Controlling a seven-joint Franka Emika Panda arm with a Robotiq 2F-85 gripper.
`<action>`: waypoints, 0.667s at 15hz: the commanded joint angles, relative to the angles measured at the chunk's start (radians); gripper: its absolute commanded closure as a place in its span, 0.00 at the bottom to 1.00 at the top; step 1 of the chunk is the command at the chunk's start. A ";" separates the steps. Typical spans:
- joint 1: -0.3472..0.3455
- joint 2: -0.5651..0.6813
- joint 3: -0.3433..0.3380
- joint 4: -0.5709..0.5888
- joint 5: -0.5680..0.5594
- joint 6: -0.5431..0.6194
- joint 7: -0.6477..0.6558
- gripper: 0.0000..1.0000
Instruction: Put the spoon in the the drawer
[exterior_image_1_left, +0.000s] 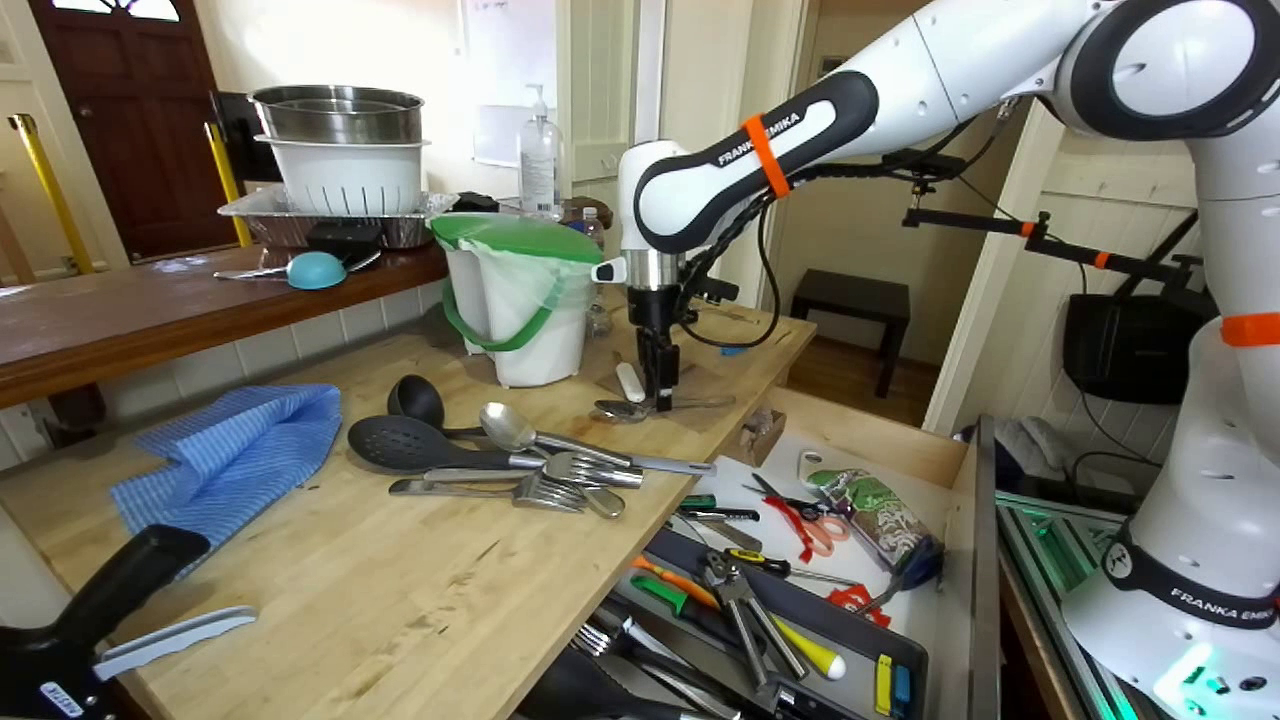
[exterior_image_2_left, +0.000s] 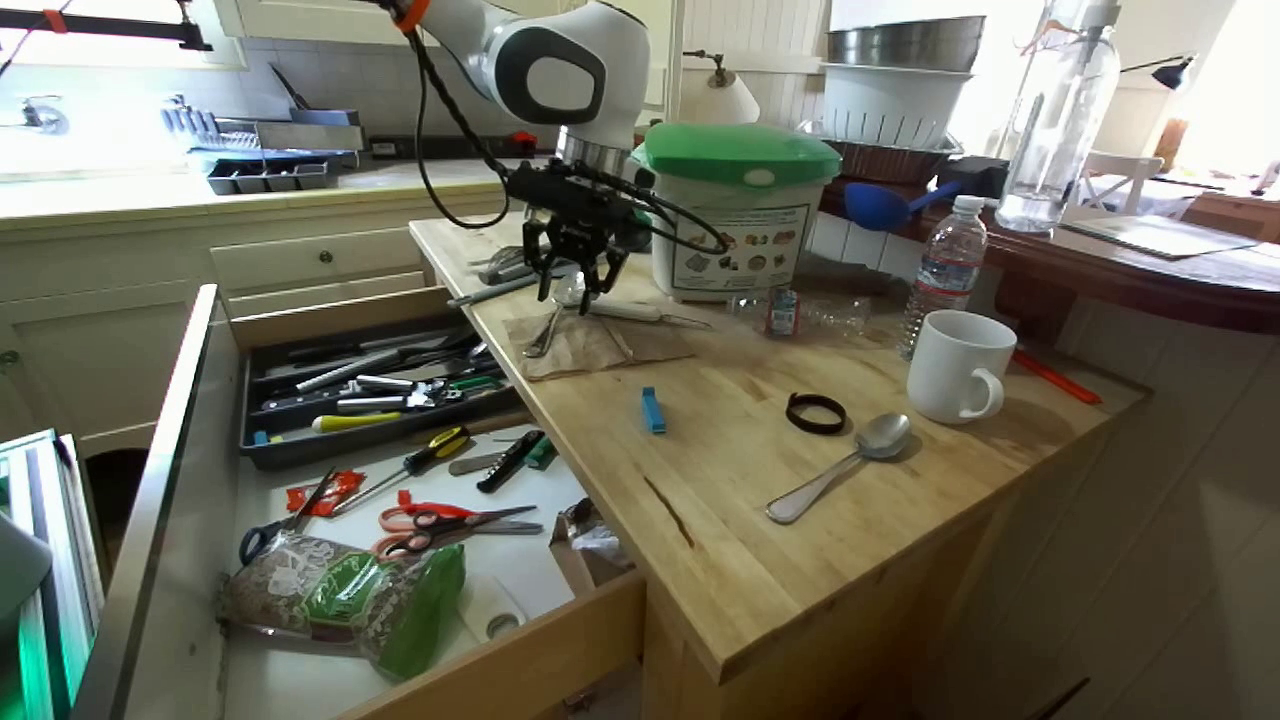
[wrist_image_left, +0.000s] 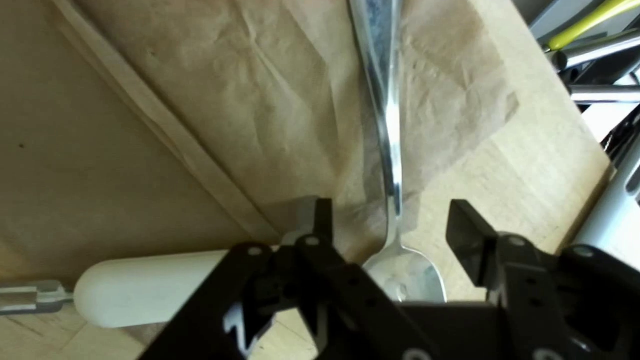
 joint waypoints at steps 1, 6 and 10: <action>0.003 0.023 0.011 0.026 -0.024 -0.003 0.017 0.44; 0.001 0.023 0.024 0.023 -0.019 -0.004 0.004 0.67; 0.004 0.011 0.025 0.005 -0.024 -0.010 0.013 0.73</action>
